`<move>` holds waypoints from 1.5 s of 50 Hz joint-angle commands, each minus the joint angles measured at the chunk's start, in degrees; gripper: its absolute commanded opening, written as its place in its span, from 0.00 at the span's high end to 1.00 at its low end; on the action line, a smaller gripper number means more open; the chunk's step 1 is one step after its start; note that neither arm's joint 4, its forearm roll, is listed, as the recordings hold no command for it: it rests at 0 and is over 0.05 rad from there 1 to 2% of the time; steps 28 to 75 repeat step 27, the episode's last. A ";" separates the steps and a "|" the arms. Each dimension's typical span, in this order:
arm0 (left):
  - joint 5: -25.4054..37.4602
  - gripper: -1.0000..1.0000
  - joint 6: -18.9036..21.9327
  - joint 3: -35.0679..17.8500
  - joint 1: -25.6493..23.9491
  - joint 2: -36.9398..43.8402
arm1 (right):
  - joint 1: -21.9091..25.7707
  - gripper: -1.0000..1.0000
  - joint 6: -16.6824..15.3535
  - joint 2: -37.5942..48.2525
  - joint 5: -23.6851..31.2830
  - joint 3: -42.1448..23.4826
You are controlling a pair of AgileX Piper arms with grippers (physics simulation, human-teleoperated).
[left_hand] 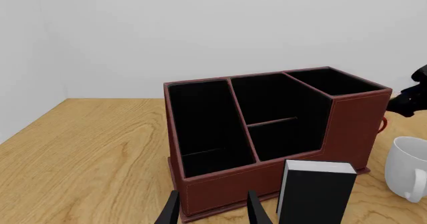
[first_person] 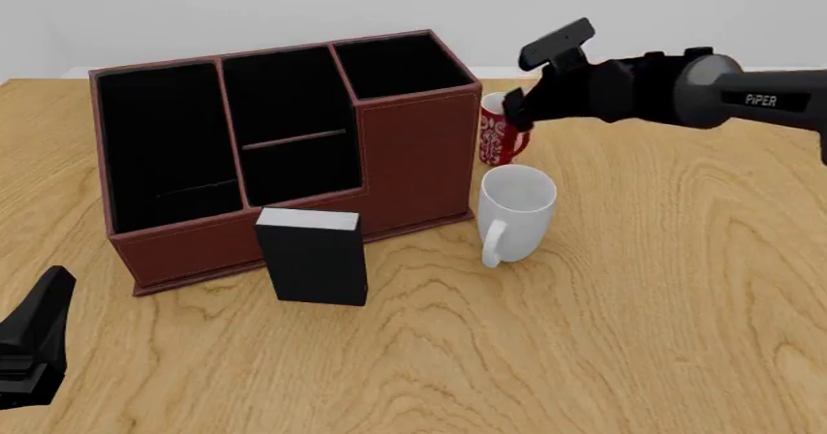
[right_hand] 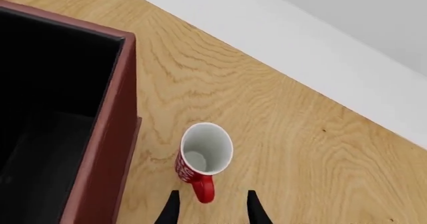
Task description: Pick up the red mug and place it to the right of the caddy.
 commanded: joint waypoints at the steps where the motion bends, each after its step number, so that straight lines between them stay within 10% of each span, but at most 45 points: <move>1: 0.00 0.00 0.00 0.00 0.00 0.00 | 0.14 0.00 0.62 -6.70 -0.63 4.64; 27: 0.00 0.00 0.00 0.00 0.00 0.00 | 0.29 0.00 5.35 -48.84 4.81 25.22; 75: 0.00 0.00 0.00 0.00 0.00 0.00 | 0.29 0.00 5.35 -48.84 4.81 25.22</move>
